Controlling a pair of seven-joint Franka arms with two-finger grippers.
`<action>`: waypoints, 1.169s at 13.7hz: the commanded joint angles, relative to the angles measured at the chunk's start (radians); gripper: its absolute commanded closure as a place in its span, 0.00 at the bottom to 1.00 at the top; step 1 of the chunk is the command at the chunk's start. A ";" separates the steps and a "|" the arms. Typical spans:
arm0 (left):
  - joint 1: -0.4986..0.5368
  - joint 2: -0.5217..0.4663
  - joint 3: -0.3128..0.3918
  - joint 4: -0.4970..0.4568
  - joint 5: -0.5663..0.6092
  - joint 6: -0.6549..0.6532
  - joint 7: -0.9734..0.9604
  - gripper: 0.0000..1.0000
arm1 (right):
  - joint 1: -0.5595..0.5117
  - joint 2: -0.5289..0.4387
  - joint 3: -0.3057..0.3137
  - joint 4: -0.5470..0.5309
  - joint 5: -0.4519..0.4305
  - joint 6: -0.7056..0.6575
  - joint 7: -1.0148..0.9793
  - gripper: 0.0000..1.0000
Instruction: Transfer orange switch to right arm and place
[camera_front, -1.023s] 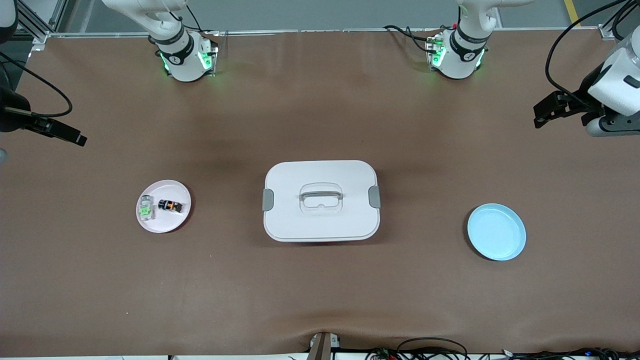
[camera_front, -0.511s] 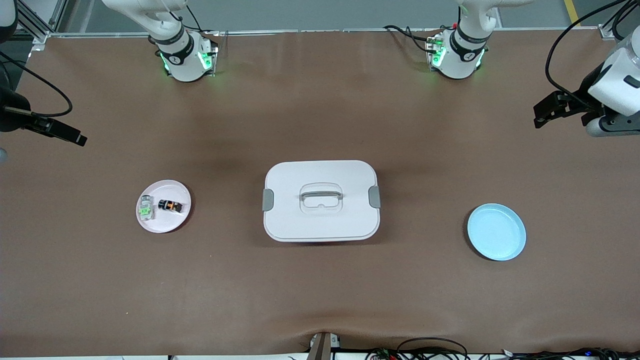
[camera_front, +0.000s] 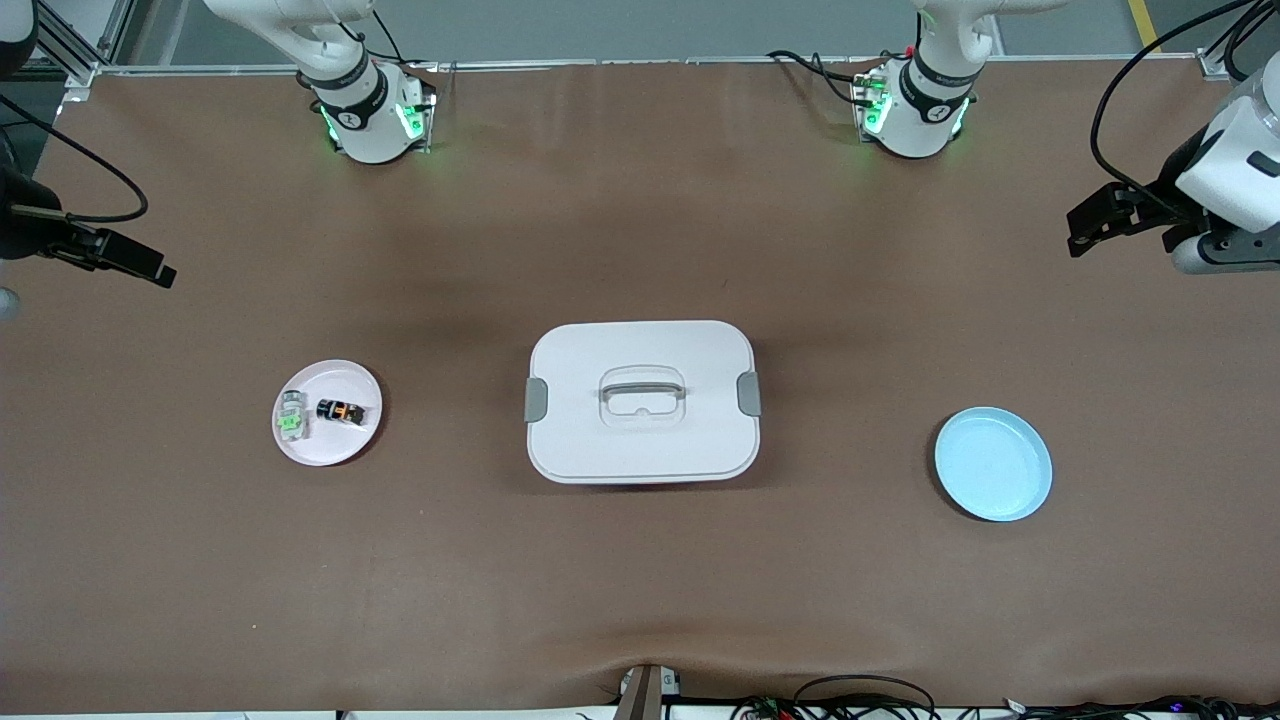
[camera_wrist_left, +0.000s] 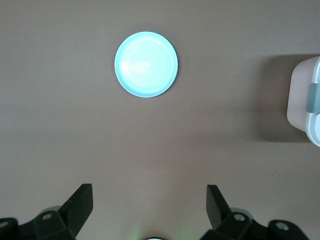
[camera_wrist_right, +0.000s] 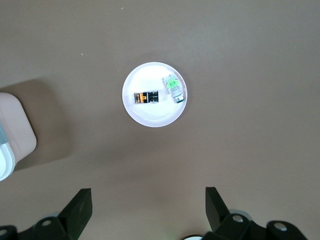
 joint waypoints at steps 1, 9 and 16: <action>0.004 0.010 -0.005 0.019 0.006 0.002 0.014 0.00 | -0.003 -0.029 0.000 -0.019 0.001 0.008 -0.024 0.00; 0.003 0.009 -0.005 0.014 0.005 0.010 0.014 0.00 | -0.001 -0.035 0.001 -0.010 0.002 0.031 -0.027 0.00; 0.004 0.010 -0.005 0.016 0.005 0.010 0.014 0.00 | -0.006 -0.035 -0.002 -0.012 -0.005 0.031 -0.173 0.00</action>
